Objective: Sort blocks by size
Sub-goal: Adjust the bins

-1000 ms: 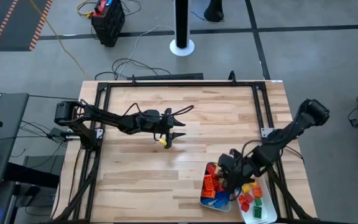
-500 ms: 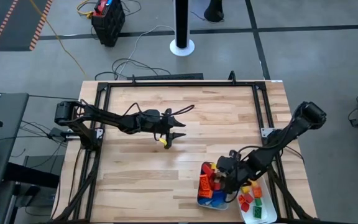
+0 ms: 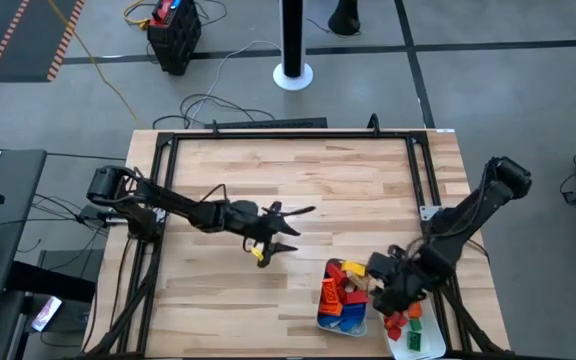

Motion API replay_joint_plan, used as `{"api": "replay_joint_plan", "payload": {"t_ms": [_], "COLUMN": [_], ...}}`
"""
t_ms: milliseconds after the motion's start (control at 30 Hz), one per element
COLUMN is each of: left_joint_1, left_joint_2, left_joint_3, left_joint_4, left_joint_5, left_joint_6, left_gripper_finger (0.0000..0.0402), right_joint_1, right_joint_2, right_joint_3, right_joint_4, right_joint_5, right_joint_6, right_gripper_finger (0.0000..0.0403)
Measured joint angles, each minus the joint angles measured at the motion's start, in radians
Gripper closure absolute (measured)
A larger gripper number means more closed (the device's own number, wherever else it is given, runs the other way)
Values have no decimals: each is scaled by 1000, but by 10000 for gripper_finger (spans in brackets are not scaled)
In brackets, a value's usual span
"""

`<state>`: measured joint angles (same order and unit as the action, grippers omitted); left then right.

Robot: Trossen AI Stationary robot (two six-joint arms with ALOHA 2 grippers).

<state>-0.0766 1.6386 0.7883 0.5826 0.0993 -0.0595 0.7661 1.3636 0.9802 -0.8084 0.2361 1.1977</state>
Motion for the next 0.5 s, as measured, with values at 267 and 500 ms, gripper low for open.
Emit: {"api": "replay_joint_plan", "payload": {"t_ms": [267,500], "left_joint_1": [-62,-68], "left_joint_2": [131,292], "left_joint_3": [91,268], "left_joint_4": [78,-72], "left_joint_5": [-90,-80], "left_joint_6": [-38,-37], "left_gripper_finger": [214,214], "right_joint_1": [116,147], "right_joint_2": [13,100], "right_joint_3": [2,2], "right_joint_4": [-147,-264], "right_joint_5": [-22,-148], "right_joint_6": [195,254], "right_gripper_finger": [145,145]}}
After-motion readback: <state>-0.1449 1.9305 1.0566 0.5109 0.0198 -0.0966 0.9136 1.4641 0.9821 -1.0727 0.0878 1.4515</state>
